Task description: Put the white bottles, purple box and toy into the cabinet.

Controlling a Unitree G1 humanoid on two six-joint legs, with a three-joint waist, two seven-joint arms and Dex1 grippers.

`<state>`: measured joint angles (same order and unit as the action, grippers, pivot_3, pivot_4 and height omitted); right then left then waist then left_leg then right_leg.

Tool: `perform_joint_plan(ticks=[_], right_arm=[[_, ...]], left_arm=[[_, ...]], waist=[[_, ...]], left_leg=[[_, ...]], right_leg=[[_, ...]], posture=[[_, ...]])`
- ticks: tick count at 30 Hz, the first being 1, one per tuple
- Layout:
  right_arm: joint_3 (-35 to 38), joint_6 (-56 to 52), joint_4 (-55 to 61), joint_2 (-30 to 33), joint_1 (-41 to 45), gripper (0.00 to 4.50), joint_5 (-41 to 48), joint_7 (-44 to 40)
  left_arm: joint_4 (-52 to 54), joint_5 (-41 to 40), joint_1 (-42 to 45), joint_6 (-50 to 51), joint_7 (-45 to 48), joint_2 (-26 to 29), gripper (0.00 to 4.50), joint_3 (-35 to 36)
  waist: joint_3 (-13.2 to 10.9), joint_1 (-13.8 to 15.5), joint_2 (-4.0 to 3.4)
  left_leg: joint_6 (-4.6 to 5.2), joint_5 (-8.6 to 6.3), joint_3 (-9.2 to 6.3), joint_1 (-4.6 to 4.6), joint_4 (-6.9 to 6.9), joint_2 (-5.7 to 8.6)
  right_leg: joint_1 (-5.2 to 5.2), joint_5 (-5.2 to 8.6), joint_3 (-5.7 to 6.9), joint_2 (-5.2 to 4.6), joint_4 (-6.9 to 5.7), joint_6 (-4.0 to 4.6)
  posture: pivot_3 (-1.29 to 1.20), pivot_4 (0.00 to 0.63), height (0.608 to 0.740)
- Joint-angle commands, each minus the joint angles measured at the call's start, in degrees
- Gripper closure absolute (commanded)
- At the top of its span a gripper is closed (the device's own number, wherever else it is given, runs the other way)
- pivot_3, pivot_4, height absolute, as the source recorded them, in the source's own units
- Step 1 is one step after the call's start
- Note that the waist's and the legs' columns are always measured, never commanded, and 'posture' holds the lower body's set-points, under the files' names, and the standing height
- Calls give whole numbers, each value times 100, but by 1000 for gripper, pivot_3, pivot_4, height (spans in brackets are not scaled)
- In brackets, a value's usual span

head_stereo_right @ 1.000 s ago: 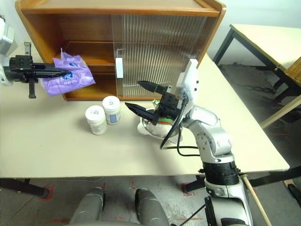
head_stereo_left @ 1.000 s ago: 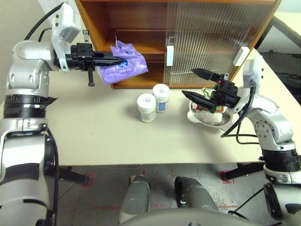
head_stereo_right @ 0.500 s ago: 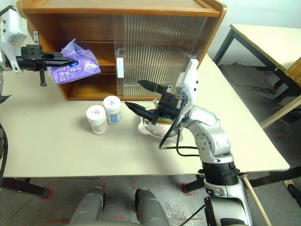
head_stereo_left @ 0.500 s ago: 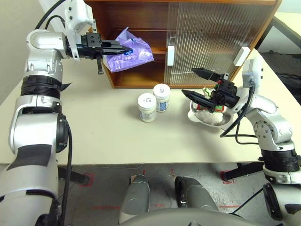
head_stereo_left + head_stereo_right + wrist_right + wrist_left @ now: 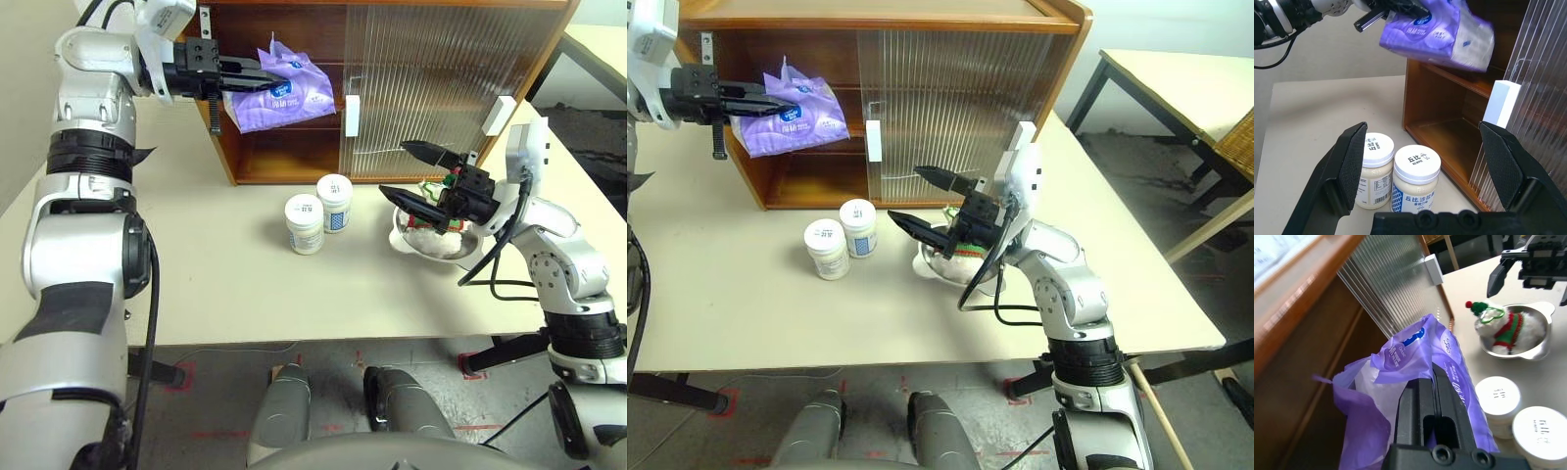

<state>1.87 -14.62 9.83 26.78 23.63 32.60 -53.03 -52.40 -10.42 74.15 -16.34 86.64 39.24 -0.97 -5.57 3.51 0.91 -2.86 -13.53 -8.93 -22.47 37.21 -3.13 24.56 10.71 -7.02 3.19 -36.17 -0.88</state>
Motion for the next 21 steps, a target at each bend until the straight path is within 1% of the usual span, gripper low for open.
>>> perform_joint_plan(ticks=[1,5,10,12,15,21], right_arm=[[2,53,34,5,-45,0,-74,11],[2,43,56,6,-63,0,-64,41],[10,29,91,16,-80,0,-54,70],[12,26,107,19,-90,0,-54,82],[14,19,135,18,-107,0,-54,112],[17,-6,205,24,-144,0,-33,169]], left_arm=[[-323,292,74,-526,-198,-38,4493,-71],[-738,688,30,-1096,-820,-137,4493,-168],[-1165,1019,14,-1432,-1293,-231,4493,-275],[-1314,1138,24,-1471,-1631,-289,4493,-283],[-1558,1398,8,-1478,-2467,-439,4493,-313],[-1867,1796,79,-1231,-3737,-619,4493,-358]], waist=[[0,-5,0],[0,-10,-1],[-1,-42,-1],[-1,-49,-1],[-1,-52,-1],[-1,-76,-1]], left_leg=[[3,-1,0,1,3,0],[7,-2,-2,0,20,0],[29,-15,0,-13,57,3],[32,-16,0,-18,61,6],[34,-17,3,-21,64,10],[43,-15,12,-26,73,24]], right_leg=[[-1,0,0,0,-1,0],[-5,-2,0,-2,-4,-4],[-7,-8,1,0,-4,-12],[-7,-9,-1,-3,-4,-13],[-6,-9,0,-4,-3,-14],[-6,-13,-4,-6,-1,-23]], posture=[[64,97,740],[61,98,740],[49,100,740],[48,101,740],[45,102,740],[38,103,740]])
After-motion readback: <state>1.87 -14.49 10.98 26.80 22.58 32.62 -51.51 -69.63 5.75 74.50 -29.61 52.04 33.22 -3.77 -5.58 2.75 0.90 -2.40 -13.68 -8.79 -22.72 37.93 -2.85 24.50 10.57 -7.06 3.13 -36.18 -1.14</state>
